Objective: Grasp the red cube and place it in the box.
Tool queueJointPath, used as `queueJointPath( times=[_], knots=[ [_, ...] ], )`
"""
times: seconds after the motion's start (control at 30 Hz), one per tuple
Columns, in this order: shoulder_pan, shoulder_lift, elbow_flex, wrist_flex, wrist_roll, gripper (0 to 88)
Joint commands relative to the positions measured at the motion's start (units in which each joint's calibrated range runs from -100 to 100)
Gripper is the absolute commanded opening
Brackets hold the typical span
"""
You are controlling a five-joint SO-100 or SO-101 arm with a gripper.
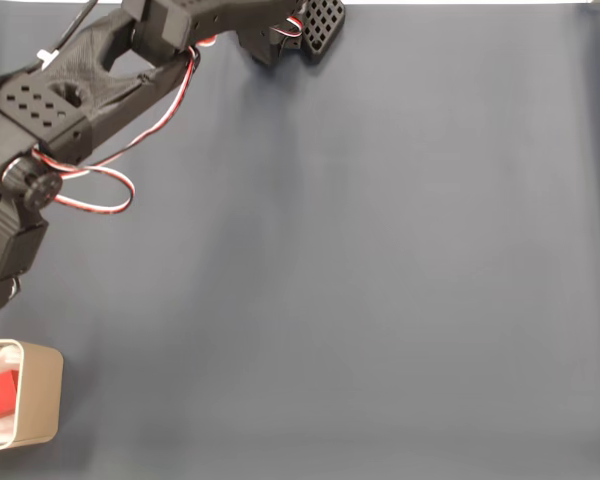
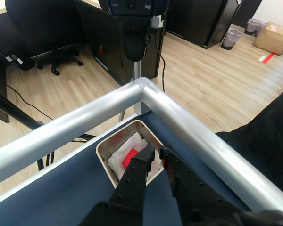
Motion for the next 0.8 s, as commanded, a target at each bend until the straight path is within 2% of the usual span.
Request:
queueJointPath(
  times=[0.0,0.37,0.77],
  knots=[
    [-0.3,-8.6,2.5,-0.7,-0.7,0.0],
    [-5.8,-37.3,37.1,-1.7,-0.8,0.0],
    [-19.7,-67.6,72.5,-3.0,-0.9,0.0]
  ],
)
